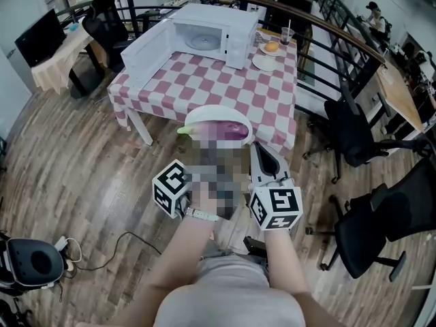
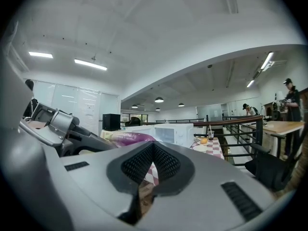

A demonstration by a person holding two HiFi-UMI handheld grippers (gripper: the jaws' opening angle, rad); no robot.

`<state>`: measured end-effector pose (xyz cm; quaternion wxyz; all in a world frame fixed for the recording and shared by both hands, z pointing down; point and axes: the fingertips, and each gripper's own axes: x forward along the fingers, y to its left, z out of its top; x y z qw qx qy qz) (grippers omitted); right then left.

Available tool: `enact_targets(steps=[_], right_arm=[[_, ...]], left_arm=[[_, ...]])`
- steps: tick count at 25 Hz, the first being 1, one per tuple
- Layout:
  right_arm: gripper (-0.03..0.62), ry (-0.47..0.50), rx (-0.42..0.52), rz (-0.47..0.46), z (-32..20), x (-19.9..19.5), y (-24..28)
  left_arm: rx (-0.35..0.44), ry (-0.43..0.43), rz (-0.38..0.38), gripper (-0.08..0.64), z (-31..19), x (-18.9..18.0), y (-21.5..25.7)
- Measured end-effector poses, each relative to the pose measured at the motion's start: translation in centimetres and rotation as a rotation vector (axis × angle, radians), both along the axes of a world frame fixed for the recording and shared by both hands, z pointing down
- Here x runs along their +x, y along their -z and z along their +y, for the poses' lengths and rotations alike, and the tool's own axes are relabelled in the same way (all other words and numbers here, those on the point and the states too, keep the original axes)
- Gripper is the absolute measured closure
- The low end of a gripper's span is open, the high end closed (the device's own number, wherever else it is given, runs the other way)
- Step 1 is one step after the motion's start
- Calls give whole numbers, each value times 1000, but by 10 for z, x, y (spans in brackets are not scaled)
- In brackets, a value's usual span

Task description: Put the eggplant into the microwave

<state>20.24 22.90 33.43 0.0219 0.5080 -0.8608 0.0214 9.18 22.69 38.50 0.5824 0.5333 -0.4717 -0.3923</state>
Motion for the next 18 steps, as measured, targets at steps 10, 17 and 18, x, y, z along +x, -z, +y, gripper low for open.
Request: enact_targets(steps=[10,17,18], right_arm=[[569,-1,13,-2,-30,-37,0],[569,9,10,6,-54,-52,-2],[569,9,10,6,-58,-53,-2]], left_arm=[[9,-14,-6,545,-30,-33,-1],[4,-4,0,545,-55,-48,-4],[2,-4,1,545,-58,-49,-5]])
